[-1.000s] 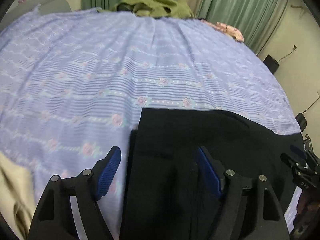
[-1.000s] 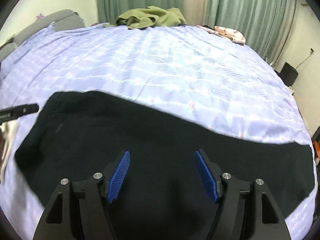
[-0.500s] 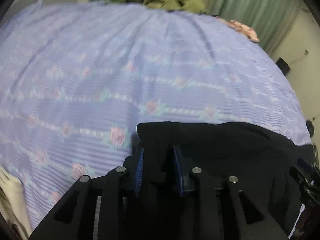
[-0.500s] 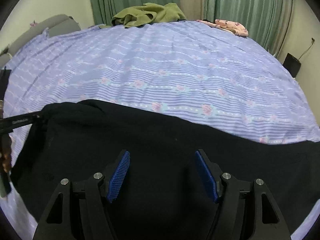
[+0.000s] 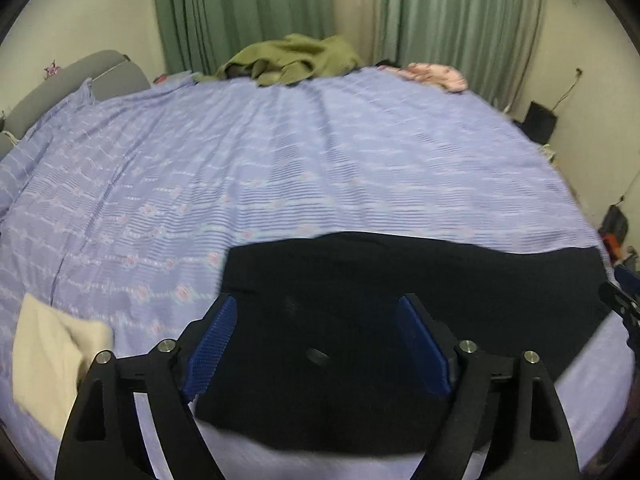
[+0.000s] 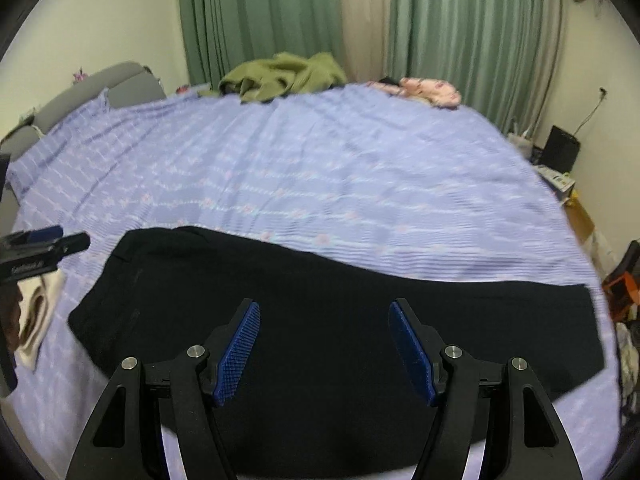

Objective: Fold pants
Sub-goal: 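Open both grippers and press the folded trousers flat on the bed, then move both open grippers over the trouser strip and lower onto its end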

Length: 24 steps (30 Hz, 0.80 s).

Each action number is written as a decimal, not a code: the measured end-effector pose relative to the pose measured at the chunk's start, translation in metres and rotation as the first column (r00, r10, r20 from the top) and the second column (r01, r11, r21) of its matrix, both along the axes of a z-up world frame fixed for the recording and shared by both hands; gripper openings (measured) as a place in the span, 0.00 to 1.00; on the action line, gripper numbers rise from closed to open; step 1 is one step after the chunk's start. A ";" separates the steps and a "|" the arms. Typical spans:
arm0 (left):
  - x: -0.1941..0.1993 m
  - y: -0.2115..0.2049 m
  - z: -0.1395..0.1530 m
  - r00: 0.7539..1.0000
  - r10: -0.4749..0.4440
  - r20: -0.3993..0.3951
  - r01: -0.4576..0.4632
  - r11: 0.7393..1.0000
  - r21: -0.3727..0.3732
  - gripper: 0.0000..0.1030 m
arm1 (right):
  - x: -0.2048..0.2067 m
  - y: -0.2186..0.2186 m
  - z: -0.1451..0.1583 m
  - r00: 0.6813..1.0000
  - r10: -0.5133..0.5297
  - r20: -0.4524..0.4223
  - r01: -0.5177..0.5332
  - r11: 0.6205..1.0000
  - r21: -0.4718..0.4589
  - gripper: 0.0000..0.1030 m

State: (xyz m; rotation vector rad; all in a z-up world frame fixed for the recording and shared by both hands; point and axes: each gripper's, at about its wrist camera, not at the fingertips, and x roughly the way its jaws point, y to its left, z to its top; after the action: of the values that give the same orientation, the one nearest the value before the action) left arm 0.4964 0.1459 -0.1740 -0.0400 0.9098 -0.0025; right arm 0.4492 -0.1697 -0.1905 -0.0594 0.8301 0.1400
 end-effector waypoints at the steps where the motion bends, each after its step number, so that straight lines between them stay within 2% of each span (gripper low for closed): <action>1: -0.014 -0.019 0.013 1.000 0.000 0.001 0.000 1.000 -0.012 0.84 | -0.011 -0.011 0.011 1.000 -0.004 0.011 0.004 1.000 -0.005 0.66; 6: -0.066 -0.095 0.055 1.000 -0.026 0.002 0.026 0.993 -0.117 0.85 | -0.073 -0.085 0.063 0.998 -0.009 0.069 0.009 1.000 -0.006 0.66; 12: -0.107 -0.201 0.094 0.995 -0.099 0.032 0.103 0.987 -0.123 0.87 | -0.122 -0.181 0.099 0.995 -0.066 0.080 0.061 0.996 0.067 0.66; 16: -0.113 -0.261 0.110 0.984 -0.163 0.077 0.171 0.978 -0.117 0.88 | -0.144 -0.239 0.109 0.990 -0.107 0.087 0.099 0.990 0.096 0.66; 20: -0.101 -0.324 0.115 0.958 -0.270 0.094 0.279 0.954 -0.106 0.88 | -0.165 -0.293 0.108 0.979 -0.180 0.098 0.171 0.981 0.092 0.66; 22: -0.095 -0.350 0.118 0.936 -0.336 0.104 0.346 0.933 -0.103 0.88 | -0.175 -0.318 0.105 0.966 -0.239 0.097 0.227 0.967 0.115 0.66; 24: -0.085 -0.376 0.119 0.904 -0.414 0.109 0.424 0.901 -0.092 0.88 | -0.184 -0.346 0.101 0.942 -0.318 0.107 0.300 0.941 0.159 0.66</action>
State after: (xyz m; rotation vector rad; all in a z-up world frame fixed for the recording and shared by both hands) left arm 0.4110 -0.2299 -0.0545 0.0514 0.8151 -0.4566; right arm 0.2653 -0.5152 -0.0894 0.1933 0.6865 -0.1024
